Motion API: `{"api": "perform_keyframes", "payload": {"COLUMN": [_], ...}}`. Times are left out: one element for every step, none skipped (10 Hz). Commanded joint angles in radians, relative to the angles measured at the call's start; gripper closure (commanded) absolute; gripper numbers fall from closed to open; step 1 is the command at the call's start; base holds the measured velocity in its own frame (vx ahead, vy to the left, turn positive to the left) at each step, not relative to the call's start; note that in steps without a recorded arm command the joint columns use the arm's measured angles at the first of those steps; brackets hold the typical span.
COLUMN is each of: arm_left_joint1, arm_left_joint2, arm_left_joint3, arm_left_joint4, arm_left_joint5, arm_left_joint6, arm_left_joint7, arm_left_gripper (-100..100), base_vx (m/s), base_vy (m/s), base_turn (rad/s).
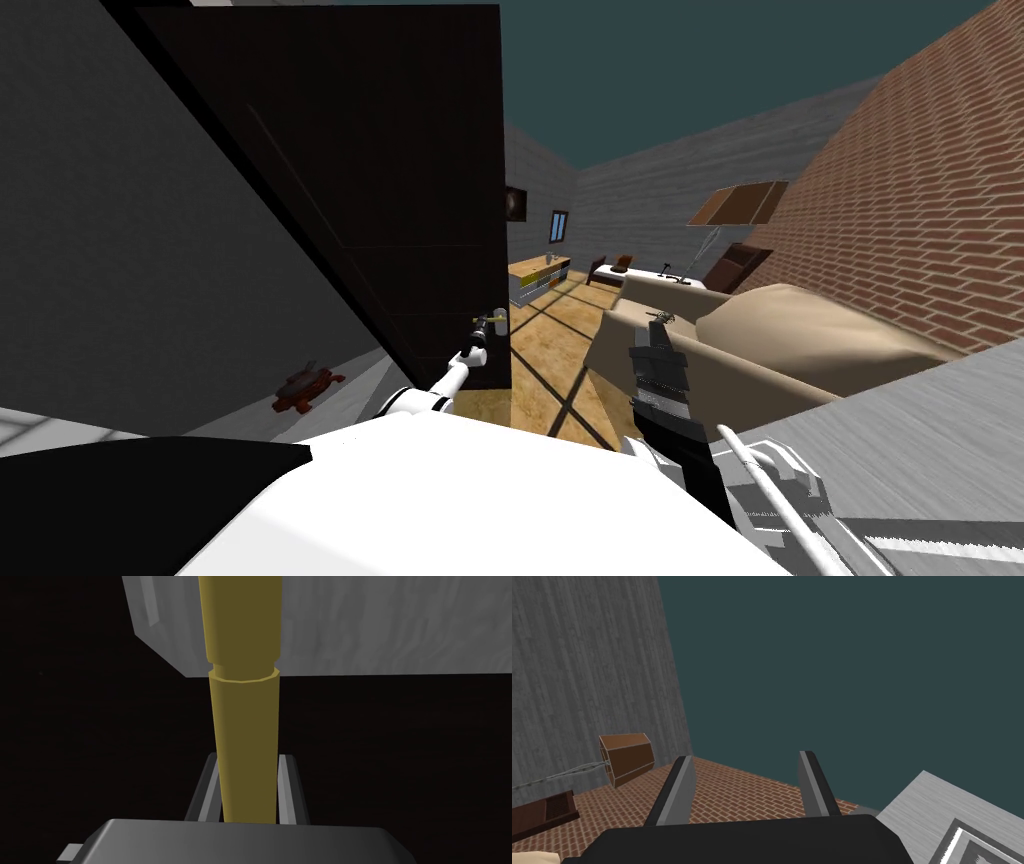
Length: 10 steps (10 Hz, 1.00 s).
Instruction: Push the door open
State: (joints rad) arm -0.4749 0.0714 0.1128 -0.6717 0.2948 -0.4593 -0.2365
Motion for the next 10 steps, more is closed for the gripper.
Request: {"api": "perform_keyframes", "payload": {"arm_left_joint1": [-0.011,-0.012,-0.015,-0.018,-0.021,-0.024,-0.026,-0.028,-0.03,-0.032], "arm_left_joint2": [0.006,0.001,-0.01,-0.021,-0.032,-0.044,-0.055,-0.066,-0.077,-0.087], "arm_left_joint3": [0.029,0.036,0.047,0.059,0.07,0.08,0.09,0.099,0.107,0.114], "arm_left_joint4": [0.011,0.012,0.015,0.017,0.019,0.021,0.023,0.025,0.027,0.028], "arm_left_joint5": [0.004,0.005,0.006,0.008,0.009,0.01,0.011,0.012,0.013,0.014], "arm_left_joint6": [-0.022,-0.023,-0.026,-0.028,-0.03,-0.032,-0.034,-0.036,-0.037,-0.039], "arm_left_joint7": [-0.023,-0.031,-0.045,-0.06,-0.073,-0.087,-0.099,-0.11,-0.12,-0.129], "arm_left_gripper": [100,100,100,100,100,100,100,100,100,100], "base_vx": [0.192,0.17,0.138,0.158,0.166,0.166,0.185,0.163,0.143,0.142], "base_vy": [-0.057,-0.067,-0.065,-0.067,-0.076,-0.076,-0.072,-0.076,-0.1,-0.1], "base_turn": [0.176,0.118,0.092,0.144,0.134,0.132,0.18,0.111,0.106,0.138]}}
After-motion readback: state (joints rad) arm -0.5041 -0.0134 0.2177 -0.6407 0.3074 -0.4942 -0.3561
